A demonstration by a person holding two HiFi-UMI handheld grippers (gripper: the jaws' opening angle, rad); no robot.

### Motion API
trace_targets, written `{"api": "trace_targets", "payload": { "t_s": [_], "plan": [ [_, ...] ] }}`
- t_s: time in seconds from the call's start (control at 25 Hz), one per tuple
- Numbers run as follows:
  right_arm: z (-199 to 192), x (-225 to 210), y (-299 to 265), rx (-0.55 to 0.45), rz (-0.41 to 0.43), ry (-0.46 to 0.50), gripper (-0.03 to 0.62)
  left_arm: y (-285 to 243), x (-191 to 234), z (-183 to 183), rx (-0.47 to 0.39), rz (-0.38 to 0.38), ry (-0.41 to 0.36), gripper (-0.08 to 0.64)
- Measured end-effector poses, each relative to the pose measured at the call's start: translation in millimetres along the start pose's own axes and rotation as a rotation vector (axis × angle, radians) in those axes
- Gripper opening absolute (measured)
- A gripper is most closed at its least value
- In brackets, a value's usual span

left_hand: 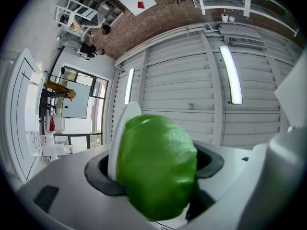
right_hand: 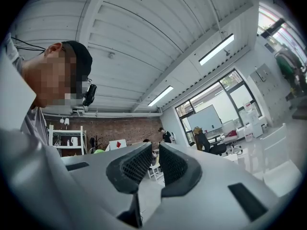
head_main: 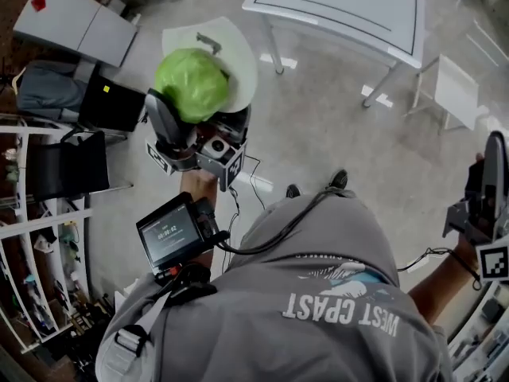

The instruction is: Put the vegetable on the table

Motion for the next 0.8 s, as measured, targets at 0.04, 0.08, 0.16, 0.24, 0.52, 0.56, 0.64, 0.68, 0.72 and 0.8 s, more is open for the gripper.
{"api": "trace_targets", "payload": {
  "t_s": [0.04,0.08,0.16,0.24,0.52,0.56,0.64,0.68,0.72,0.8],
  "plan": [
    [0,0,-2,0.0,0.009,0.002,0.029,0,-2,0,-0.005,-0.001,-0.01,0.371],
    [1,0,-4,-0.001,0.019,0.003,0.029,0,-6,-1,-0.008,-0.004,-0.023,0.371],
    [3,0,-8,-0.004,0.039,0.005,0.029,2,-17,-2,-0.024,-0.011,-0.045,0.371],
    [7,-6,-11,-0.005,0.056,0.007,0.029,3,-23,-2,-0.054,-0.01,-0.059,0.371],
    [18,-121,-17,-0.01,0.095,-0.008,0.029,-36,52,-46,-0.083,-0.019,-0.114,0.371],
    [20,-135,-18,-0.014,0.094,-0.008,0.029,-42,63,-50,-0.084,-0.023,-0.119,0.371],
    [21,-154,-19,-0.007,0.091,-0.013,0.029,-48,76,-55,-0.089,-0.012,-0.124,0.371],
    [21,-159,-19,-0.001,0.09,-0.019,0.029,-49,80,-58,-0.09,-0.002,-0.124,0.371],
    [20,-164,-19,0.005,0.088,-0.024,0.029,-50,83,-60,-0.089,0.007,-0.124,0.371],
    [16,-175,-23,0.009,0.078,-0.033,0.029,-53,93,-59,-0.076,0.019,-0.125,0.371]
  ]
}}
Point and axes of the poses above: the fingertips, and each gripper's own axes: y backward along the fingers, x to its left, z out of its top, the point moved 5 cm from there along y, backward along the fingers, and after that the axes turned 7 degrees about x, right-handed, at the moved point
